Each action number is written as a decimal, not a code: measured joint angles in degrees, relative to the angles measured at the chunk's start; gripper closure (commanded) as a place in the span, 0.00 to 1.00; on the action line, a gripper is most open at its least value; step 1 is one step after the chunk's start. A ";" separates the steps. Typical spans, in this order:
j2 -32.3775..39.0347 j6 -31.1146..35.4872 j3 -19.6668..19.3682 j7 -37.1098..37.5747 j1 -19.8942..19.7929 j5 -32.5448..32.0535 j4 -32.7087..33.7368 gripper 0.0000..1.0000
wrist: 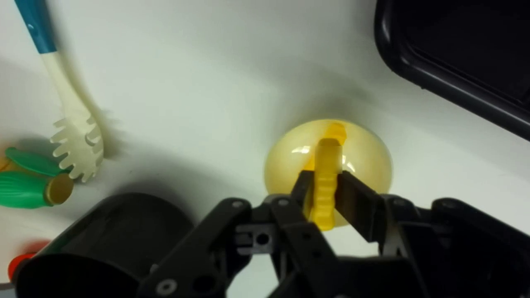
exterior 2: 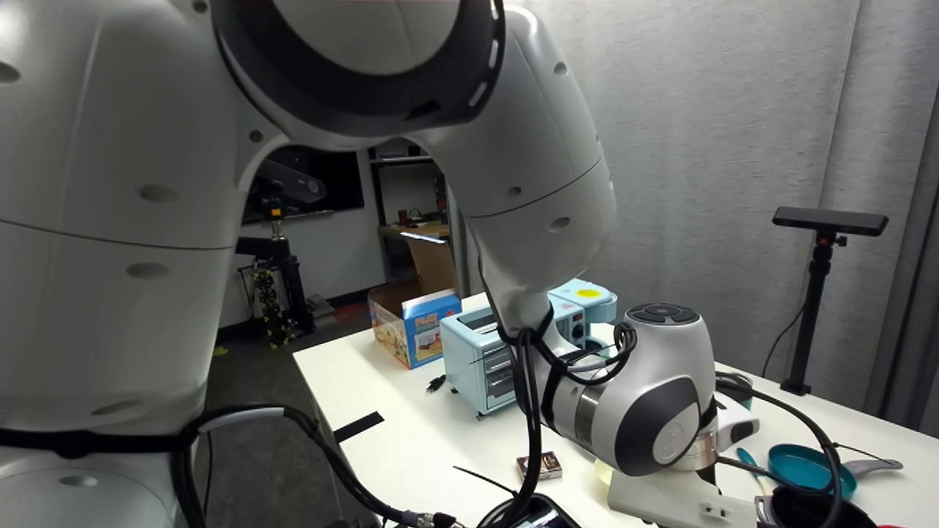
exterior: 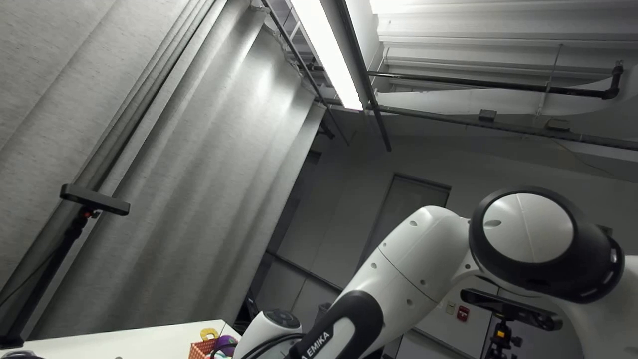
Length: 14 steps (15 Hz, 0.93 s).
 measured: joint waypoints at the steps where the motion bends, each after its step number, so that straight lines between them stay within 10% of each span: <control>1: 0.48 -0.15 0.00 0.00 0.00 0.00 0.57 0.95; 6: 2.54 -1.35 0.01 0.00 0.00 0.00 3.42 0.88; 7: 2.84 -1.60 0.01 0.00 0.00 0.00 3.90 0.53; 14: 3.82 -2.97 0.11 0.00 0.00 0.00 5.21 0.08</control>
